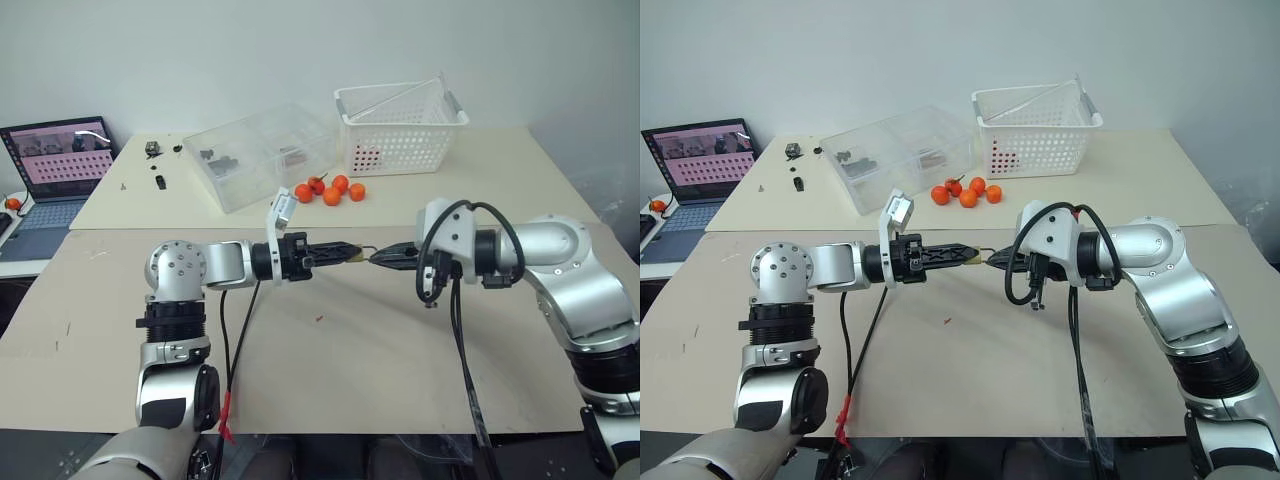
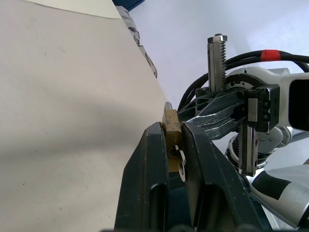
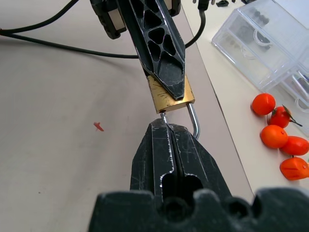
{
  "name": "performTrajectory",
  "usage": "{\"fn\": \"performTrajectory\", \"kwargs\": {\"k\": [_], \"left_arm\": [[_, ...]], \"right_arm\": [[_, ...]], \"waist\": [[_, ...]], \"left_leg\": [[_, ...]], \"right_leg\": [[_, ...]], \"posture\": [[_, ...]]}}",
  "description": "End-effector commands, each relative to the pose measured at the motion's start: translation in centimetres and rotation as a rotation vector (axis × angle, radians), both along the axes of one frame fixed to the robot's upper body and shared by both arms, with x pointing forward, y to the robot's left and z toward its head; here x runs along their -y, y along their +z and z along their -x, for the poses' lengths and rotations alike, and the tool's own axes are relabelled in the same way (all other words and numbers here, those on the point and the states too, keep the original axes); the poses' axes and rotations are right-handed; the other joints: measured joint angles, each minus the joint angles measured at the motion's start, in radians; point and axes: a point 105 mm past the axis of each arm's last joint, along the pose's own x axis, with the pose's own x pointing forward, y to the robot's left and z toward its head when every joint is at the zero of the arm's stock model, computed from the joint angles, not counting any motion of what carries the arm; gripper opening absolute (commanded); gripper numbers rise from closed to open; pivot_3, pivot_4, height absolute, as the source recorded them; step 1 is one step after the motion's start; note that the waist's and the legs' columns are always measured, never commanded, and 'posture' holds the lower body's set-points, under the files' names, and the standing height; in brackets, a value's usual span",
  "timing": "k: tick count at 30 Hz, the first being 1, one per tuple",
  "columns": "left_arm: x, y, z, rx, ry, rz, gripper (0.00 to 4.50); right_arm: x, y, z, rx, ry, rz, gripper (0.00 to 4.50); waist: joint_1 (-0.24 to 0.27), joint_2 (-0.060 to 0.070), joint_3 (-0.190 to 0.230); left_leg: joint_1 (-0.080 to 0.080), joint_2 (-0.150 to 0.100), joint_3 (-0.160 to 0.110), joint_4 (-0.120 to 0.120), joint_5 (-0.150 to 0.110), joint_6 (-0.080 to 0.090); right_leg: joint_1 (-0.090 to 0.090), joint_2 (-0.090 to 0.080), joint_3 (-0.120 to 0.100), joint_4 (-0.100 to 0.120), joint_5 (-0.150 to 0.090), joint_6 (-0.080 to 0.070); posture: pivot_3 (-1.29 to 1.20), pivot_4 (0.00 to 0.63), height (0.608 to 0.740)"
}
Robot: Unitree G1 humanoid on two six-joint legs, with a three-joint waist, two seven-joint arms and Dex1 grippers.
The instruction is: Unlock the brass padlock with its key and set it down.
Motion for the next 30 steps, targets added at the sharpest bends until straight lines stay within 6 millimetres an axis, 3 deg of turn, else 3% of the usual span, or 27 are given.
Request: {"fn": "performTrajectory", "kwargs": {"k": [1, 30], "left_arm": [[0.0, 1.5, 0.0, 0.055, 0.006, 0.032, 0.02], [0.0, 1.7, -0.1, 0.056, 0.03, 0.05, 0.02]], "right_arm": [[-0.6, 1.4, 0.1, 0.073, 0.015, -0.008, 0.01], [0.2, -0.4, -2.8, 0.15, -0.074, 0.026, 0.01]], "waist": [[0.0, 0.0, 0.0], [0.0, 0.0, 0.0]], "left_leg": [[0.0, 0.0, 0.0, 0.0, 0.0, 0.0], [0.0, 0.0, 0.001, 0.0, 0.003, -0.005]], "right_leg": [[0.0, 0.0, 0.0, 0.0, 0.0, 0.0], [0.0, 0.0, 0.0, 0.0, 0.0, 0.0]], "posture": [[0.0, 0.15, 0.74], [0.0, 0.15, 0.74]]}}
